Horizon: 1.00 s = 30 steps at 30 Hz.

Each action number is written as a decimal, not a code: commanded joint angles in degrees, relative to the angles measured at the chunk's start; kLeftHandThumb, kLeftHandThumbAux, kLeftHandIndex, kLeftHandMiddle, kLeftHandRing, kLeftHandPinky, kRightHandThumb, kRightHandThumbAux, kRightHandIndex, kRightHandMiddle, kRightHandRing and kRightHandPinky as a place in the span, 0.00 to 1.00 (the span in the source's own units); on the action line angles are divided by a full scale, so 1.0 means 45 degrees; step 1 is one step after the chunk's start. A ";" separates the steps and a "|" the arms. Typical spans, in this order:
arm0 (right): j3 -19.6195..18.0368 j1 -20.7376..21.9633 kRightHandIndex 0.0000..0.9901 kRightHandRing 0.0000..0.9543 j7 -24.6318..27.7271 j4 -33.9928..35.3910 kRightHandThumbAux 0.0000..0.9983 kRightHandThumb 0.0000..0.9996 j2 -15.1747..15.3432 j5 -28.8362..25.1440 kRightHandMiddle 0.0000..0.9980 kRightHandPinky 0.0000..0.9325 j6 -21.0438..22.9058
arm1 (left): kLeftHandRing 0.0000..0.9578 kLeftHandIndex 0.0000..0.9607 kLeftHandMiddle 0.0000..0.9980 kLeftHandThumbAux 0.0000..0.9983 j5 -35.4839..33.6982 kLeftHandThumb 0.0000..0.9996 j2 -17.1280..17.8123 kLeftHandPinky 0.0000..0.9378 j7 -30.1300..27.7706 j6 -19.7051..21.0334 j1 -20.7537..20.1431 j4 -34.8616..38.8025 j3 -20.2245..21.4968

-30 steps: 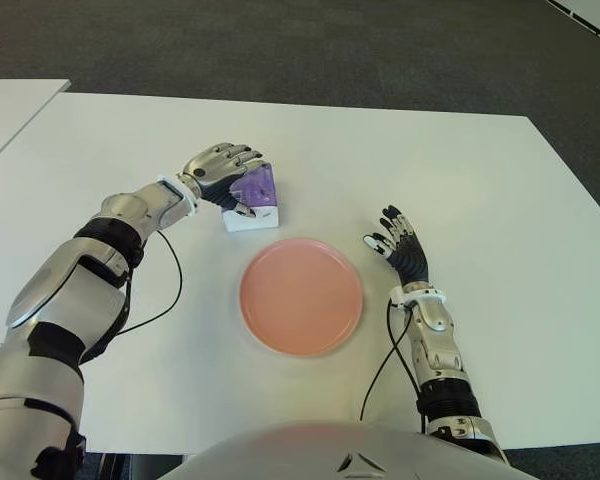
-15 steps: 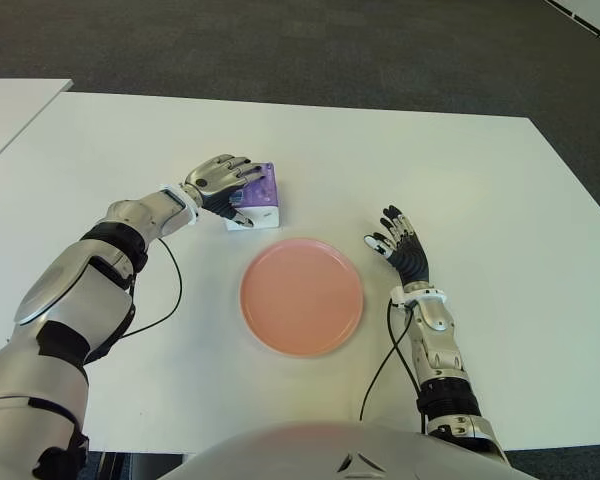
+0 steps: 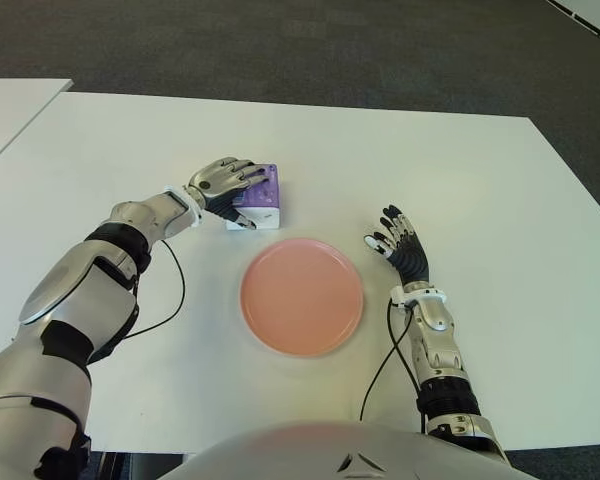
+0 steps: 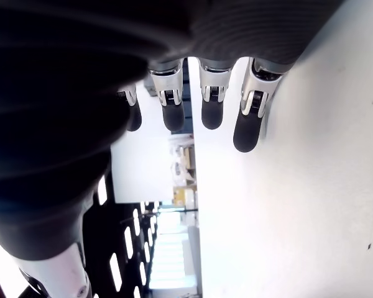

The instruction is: Put the tissue paper into the plate.

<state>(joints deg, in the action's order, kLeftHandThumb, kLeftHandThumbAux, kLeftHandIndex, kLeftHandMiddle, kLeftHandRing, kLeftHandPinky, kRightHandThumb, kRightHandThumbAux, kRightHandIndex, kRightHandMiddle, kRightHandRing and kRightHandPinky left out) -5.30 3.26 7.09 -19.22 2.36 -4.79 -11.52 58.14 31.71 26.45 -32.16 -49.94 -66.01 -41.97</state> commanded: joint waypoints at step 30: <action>0.0123 -0.0896 0.02 0.06 0.0181 -0.0426 0.77 0.00 -0.0040 -0.0101 0.06 0.09 0.1209 | 0.00 0.00 0.00 0.36 -0.0228 0.04 0.0062 0.00 0.0220 -0.0076 0.0216 0.0367 -0.0017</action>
<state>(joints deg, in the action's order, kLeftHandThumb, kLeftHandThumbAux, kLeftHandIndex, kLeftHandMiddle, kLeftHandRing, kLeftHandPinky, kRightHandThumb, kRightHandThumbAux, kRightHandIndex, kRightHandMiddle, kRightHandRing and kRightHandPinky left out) -5.19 2.82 7.77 -18.37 2.43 -4.90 -11.12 56.68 31.69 26.03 -32.76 -49.93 -65.00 -41.75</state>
